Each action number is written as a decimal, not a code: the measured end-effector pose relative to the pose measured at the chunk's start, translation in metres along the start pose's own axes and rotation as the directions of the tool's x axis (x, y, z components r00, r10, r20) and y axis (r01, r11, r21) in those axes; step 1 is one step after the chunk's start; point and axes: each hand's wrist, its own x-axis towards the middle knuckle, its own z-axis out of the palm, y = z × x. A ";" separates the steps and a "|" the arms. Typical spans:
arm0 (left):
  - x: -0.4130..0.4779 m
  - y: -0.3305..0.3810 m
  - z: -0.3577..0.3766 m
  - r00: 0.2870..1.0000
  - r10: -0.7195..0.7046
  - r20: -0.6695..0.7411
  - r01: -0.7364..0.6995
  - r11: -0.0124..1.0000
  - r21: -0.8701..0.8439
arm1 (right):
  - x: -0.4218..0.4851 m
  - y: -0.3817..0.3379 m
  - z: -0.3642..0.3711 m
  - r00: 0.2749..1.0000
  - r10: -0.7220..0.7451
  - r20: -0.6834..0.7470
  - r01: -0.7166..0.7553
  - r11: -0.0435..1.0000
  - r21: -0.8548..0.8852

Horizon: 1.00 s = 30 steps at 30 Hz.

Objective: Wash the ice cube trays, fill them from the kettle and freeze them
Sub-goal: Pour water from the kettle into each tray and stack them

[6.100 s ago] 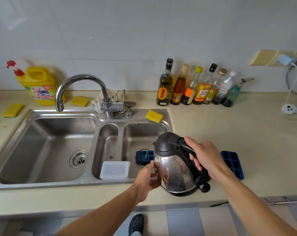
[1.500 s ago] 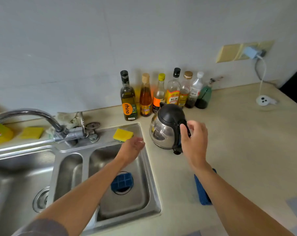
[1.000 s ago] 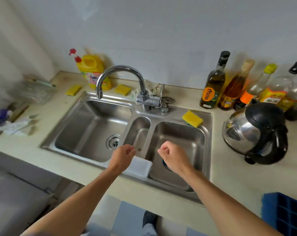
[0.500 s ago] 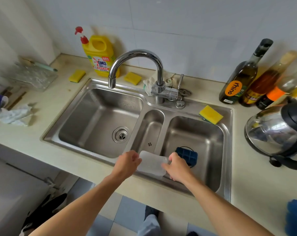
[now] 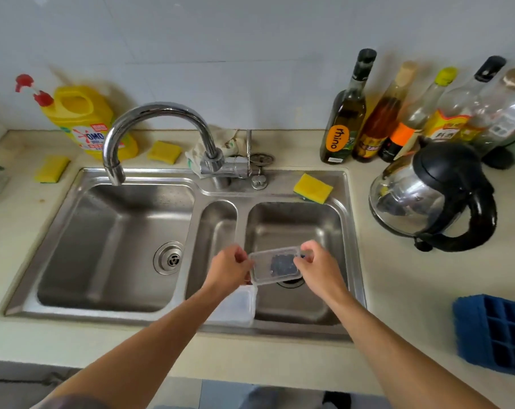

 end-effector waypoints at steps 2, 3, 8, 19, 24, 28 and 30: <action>0.019 0.013 0.016 0.999 0.016 0.046 -0.017 0.999 0.030 | 0.011 0.014 -0.009 0.999 0.038 -0.021 -0.038 0.999 -0.007; 0.029 0.017 0.025 0.997 0.019 0.074 -0.023 0.998 0.056 | 0.016 0.022 -0.011 0.998 0.063 -0.025 -0.063 0.998 -0.015; 0.078 0.021 0.065 0.973 -0.043 0.225 -0.005 0.979 0.206 | 0.045 0.060 0.003 0.987 0.161 -0.022 -0.162 0.983 -0.081; 0.139 -0.005 0.110 0.949 -0.103 0.297 -0.072 0.848 0.525 | 0.100 0.101 0.056 0.964 0.265 0.022 -0.260 0.956 -0.132; 0.146 -0.009 0.119 0.947 -0.135 0.290 -0.055 0.825 0.563 | 0.107 0.112 0.064 0.958 0.286 -0.019 -0.286 0.947 -0.145; 0.151 -0.016 0.118 0.945 -0.181 0.272 0.016 0.856 0.516 | 0.109 0.114 0.065 0.955 0.295 -0.036 -0.297 0.948 -0.114; 0.153 -0.018 0.119 0.939 -0.216 0.268 0.066 0.878 0.475 | 0.111 0.114 0.064 0.951 0.308 -0.031 -0.310 0.945 -0.104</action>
